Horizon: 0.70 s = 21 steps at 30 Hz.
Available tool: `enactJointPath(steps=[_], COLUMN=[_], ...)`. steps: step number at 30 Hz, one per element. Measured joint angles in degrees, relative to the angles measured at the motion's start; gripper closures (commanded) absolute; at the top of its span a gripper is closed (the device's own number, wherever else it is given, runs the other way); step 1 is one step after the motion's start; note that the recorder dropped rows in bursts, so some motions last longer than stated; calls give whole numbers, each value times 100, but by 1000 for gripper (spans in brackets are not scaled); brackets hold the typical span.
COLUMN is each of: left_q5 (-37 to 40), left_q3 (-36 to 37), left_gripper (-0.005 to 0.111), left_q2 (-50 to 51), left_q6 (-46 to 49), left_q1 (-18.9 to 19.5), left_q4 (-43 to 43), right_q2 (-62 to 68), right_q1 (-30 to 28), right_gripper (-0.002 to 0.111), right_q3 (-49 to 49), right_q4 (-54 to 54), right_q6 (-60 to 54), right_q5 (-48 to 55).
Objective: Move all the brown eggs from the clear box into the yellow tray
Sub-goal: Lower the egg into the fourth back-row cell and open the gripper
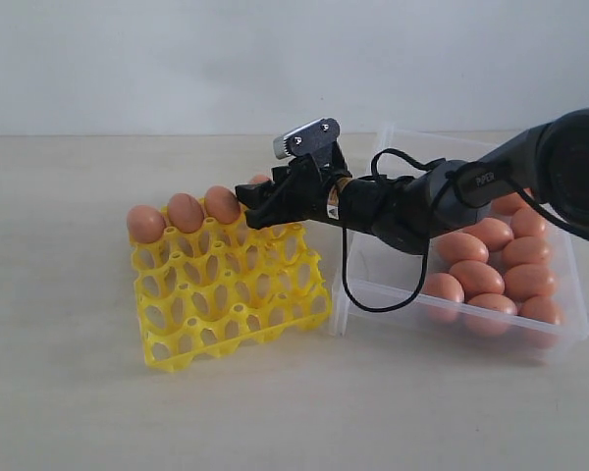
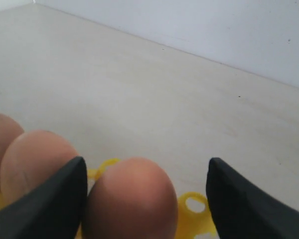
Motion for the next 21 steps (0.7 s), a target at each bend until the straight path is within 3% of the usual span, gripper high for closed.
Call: enactJointPath(steps=[21], left_q5=[0], left_q3=[0], left_gripper=[103], left_q2=[0], left_q6=[0], left_q1=[0], left_q4=[0], right_q2=[0], right_q1=[0], right_gripper=[45], right_q3=[0], right_q4=[162], right_q6=[-537], right_q5=[-152])
